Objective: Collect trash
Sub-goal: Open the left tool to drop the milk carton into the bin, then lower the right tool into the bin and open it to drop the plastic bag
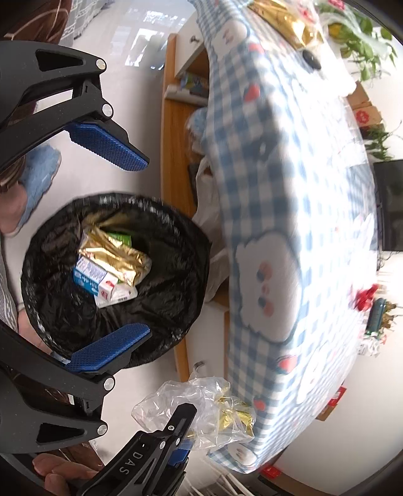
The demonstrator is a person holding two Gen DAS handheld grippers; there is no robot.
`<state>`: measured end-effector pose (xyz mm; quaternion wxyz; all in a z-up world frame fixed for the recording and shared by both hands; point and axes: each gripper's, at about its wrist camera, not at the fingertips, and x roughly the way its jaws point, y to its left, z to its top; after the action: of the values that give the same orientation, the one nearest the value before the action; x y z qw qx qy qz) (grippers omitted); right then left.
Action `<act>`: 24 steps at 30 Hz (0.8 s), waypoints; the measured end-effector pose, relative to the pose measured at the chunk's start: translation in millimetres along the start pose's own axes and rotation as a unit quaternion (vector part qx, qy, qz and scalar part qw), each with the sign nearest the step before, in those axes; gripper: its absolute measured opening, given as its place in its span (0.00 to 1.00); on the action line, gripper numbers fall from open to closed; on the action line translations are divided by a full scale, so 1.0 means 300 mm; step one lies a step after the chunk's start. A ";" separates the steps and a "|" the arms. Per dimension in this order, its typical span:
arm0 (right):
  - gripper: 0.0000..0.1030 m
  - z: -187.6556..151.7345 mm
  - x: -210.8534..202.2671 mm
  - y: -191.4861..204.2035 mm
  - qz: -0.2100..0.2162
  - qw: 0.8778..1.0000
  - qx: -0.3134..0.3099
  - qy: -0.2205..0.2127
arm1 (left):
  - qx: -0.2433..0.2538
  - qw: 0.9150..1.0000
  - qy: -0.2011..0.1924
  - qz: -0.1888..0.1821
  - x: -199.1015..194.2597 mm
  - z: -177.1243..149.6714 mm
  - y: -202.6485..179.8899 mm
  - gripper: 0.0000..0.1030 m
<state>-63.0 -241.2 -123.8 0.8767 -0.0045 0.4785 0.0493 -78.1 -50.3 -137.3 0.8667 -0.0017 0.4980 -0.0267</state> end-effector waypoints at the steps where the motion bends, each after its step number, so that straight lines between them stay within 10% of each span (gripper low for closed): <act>1: 0.34 0.002 -0.006 0.019 0.002 1.000 -0.005 -0.002 | -0.005 1.000 -0.001 0.001 -0.012 -0.003 0.020 0.94; 24: 0.35 -0.038 0.088 0.303 0.029 0.998 -0.044 0.022 | -0.047 0.998 0.013 0.028 -0.015 -0.089 0.272 0.94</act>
<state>-66.4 -149.3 -148.7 0.8634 -0.0301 0.4945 0.0956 -99.8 32.0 -149.3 0.8597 -0.0283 0.5095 0.0209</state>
